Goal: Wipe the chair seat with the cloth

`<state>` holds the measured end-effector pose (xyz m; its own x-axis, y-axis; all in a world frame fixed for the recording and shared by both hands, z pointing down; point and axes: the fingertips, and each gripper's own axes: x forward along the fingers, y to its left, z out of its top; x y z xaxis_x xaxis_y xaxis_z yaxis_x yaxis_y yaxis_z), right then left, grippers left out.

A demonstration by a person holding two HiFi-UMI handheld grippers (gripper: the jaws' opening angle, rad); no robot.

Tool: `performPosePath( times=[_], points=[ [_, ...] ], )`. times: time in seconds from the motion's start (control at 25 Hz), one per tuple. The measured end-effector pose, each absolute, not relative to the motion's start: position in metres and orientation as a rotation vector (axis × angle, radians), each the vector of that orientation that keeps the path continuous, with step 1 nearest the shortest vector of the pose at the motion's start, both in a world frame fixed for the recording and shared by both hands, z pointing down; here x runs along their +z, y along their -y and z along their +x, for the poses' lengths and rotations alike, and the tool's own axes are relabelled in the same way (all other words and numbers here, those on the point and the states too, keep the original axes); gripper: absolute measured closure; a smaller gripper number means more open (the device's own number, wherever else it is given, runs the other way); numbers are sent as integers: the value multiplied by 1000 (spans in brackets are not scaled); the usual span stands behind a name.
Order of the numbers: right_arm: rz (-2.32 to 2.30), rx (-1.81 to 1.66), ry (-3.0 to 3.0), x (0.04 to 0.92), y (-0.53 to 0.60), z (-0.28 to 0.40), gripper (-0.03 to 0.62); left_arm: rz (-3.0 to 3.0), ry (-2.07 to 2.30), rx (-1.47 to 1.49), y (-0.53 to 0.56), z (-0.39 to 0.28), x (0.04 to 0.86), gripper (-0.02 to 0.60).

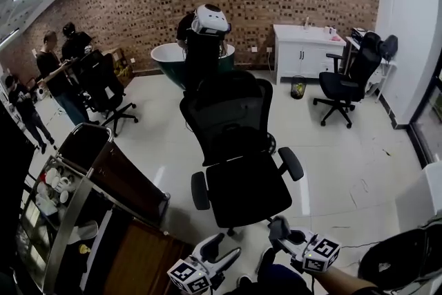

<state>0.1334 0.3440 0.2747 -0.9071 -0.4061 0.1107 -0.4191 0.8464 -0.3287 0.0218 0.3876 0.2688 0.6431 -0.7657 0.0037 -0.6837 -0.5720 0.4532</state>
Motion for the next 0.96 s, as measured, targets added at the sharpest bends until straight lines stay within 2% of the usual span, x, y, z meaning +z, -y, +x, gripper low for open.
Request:
performPosePath(
  times=[0.36, 0.96],
  points=[
    [630, 487, 3024, 244, -402, 147, 565, 2509, 1112, -288, -432, 50, 241, 247],
    [572, 456, 3082, 222, -415, 175, 565, 2544, 1162, -290, -443, 78, 220, 247]
  ],
)
